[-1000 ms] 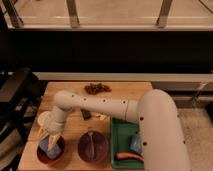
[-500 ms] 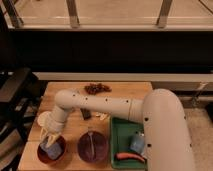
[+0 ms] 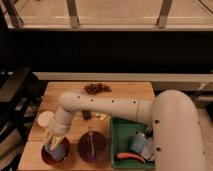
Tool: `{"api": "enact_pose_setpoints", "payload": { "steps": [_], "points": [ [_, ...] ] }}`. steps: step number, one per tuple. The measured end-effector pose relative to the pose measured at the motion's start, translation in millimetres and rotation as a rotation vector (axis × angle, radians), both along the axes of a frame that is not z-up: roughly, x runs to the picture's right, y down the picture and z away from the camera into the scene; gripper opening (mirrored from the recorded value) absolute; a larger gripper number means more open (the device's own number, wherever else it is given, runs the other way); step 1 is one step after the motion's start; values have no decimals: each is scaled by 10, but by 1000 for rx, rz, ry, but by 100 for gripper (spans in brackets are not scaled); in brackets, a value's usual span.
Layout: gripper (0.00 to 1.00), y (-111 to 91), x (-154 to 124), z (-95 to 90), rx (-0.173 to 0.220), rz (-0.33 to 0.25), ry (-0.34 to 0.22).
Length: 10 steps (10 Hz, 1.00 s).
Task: Wipe red bowl with sponge
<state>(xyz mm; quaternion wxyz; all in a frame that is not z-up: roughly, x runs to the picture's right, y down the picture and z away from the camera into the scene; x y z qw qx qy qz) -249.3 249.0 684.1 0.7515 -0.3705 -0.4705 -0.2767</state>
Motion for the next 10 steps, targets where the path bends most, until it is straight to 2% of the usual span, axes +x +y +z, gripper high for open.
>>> {"api": "enact_pose_setpoints", "payload": {
  "steps": [3, 5, 7, 10],
  "points": [
    [0, -269, 104, -193, 60, -6, 36],
    [0, -457, 104, -187, 98, -20, 47],
    [0, -552, -6, -91, 123, -33, 17],
    [0, -577, -279, -26, 124, -57, -50]
  ]
}}
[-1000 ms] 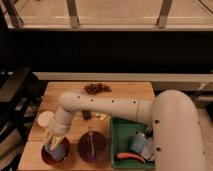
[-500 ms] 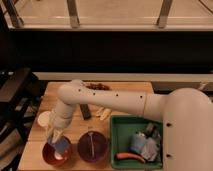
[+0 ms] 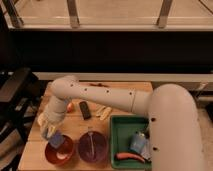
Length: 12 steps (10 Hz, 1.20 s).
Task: Wipe red bowl with sponge
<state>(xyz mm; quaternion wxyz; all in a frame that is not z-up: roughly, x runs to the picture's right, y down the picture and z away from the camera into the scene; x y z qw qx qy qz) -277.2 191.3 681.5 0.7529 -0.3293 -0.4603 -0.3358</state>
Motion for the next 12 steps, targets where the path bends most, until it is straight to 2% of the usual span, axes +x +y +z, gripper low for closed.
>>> {"api": "enact_pose_setpoints", "payload": {
  "steps": [2, 4, 6, 8, 10, 12],
  "points": [
    [0, 87, -90, -41, -17, -13, -32],
    [0, 232, -64, -140, -40, 5, -32],
    [0, 420, 129, -246, -73, 36, 10],
    [0, 485, 328, -229, -99, 43, 80],
    [0, 437, 476, -166, -98, 23, 133],
    [0, 272, 479, -70, -79, -22, 163]
  ]
}}
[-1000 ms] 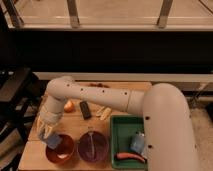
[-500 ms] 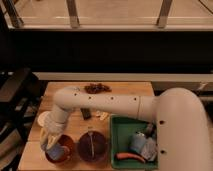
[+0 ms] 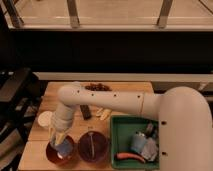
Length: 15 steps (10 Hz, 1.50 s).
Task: Wipe red bowl with sponge
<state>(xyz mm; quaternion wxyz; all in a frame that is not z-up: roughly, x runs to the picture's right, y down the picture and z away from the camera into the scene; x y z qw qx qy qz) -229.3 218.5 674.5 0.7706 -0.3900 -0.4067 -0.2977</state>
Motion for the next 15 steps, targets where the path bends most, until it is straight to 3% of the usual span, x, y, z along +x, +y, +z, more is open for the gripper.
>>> {"api": "enact_pose_setpoints", "payload": {
  "steps": [4, 6, 8, 10, 12, 15],
  "points": [
    [0, -202, -252, 96, 39, -60, -68],
    [0, -120, -484, 61, 30, -63, -128],
    [0, 17, -510, -25, 13, -50, -152],
    [0, 153, -419, -103, -10, -26, -135],
    [0, 239, -251, -157, -28, -11, -83],
    [0, 277, 24, -63, -49, 0, -5]
  ]
}}
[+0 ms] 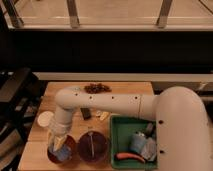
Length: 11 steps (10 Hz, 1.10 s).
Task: Wipe red bowl with sponge
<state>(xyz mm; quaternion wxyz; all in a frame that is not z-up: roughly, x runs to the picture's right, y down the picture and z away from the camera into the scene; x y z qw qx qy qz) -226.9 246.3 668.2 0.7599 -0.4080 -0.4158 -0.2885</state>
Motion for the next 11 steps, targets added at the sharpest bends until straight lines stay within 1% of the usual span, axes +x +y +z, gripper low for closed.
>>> {"api": "enact_pose_setpoints", "payload": {
  "steps": [2, 3, 4, 5, 6, 7, 8, 9, 11],
  "points": [
    [0, -150, 97, 96, 14, -19, 37],
    [0, -213, 102, 134, 22, -33, 42],
    [0, -303, 68, 170, 36, -51, 35],
    [0, -346, 38, 191, 45, -66, 26],
    [0, -401, -66, 209, 59, -72, 4],
    [0, -413, -141, 211, 67, -83, -18],
    [0, -421, -252, 210, 75, -80, -50],
    [0, -409, -340, 199, 79, -72, -76],
    [0, -326, -476, 145, 75, -65, -120]
  ]
}}
